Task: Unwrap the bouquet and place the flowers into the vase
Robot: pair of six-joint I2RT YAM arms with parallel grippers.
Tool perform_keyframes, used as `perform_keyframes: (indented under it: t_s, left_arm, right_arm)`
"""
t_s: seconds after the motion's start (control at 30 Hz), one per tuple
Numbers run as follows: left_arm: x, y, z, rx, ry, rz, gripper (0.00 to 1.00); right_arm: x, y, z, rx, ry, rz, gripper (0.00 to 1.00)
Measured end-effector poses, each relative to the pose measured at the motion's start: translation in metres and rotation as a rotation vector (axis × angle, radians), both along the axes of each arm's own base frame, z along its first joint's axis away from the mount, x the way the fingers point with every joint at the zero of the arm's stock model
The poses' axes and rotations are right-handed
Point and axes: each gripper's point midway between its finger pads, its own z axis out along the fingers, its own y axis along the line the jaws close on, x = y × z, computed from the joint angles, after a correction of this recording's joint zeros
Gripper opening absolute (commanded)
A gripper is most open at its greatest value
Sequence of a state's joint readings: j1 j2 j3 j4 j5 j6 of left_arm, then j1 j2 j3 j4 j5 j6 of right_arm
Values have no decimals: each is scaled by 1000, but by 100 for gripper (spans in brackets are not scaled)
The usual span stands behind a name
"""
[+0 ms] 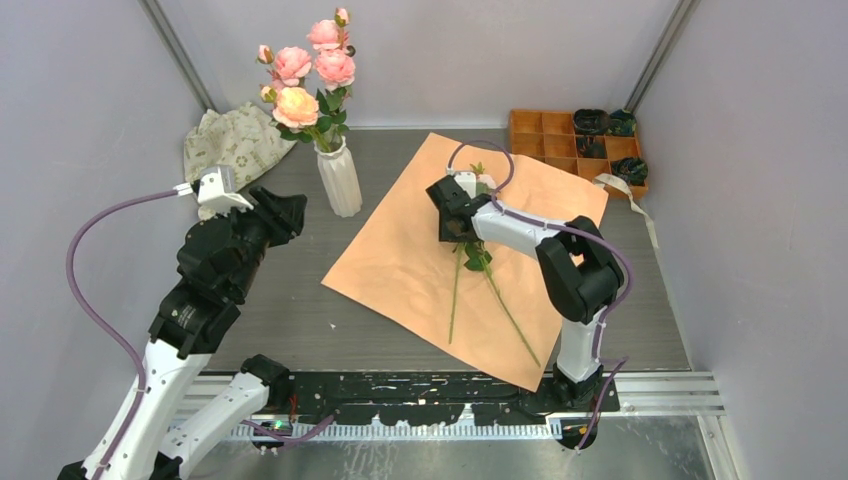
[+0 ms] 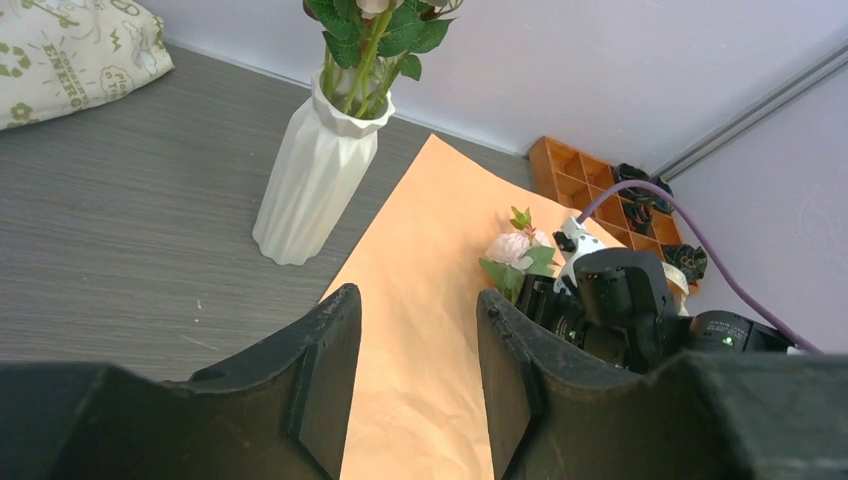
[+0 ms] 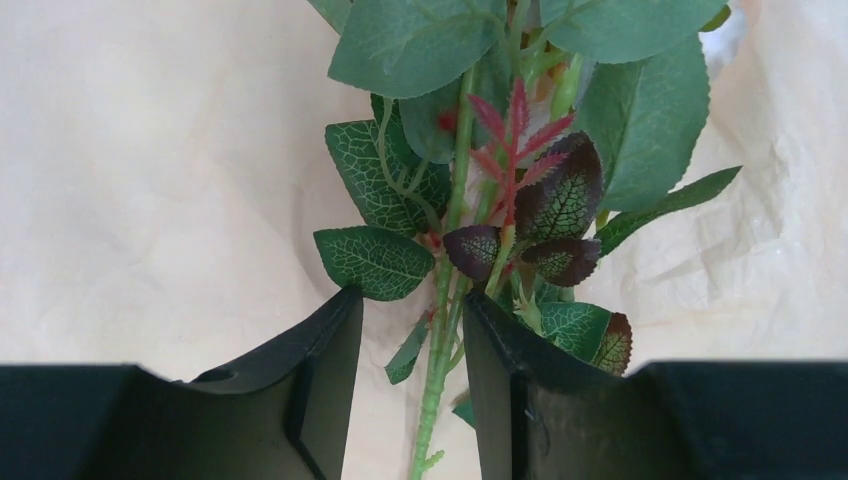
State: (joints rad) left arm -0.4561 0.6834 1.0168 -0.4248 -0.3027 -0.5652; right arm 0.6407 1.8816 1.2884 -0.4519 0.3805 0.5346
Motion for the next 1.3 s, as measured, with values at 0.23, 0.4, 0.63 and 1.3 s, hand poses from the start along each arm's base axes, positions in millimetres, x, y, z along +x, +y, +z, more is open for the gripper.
perform_keyframes:
  t_s: [0.23,0.4,0.63,1.3]
  left_arm:
    - [0,0,0,-1,0,0,47]
    - [0,0,0,-3,2,0,47]
    - [1,-1,-1,-2,4,0,47]
    - [1,-1,-1,-1,5,1,46]
  right_arm:
    - [9,-4,6,12,-8,-18,46]
    - [7,-5,3,1,6,-16,29]
    - [6,-6,-19,-36,60,-16,17]
    - [13,30,74,82,-71,92,1]
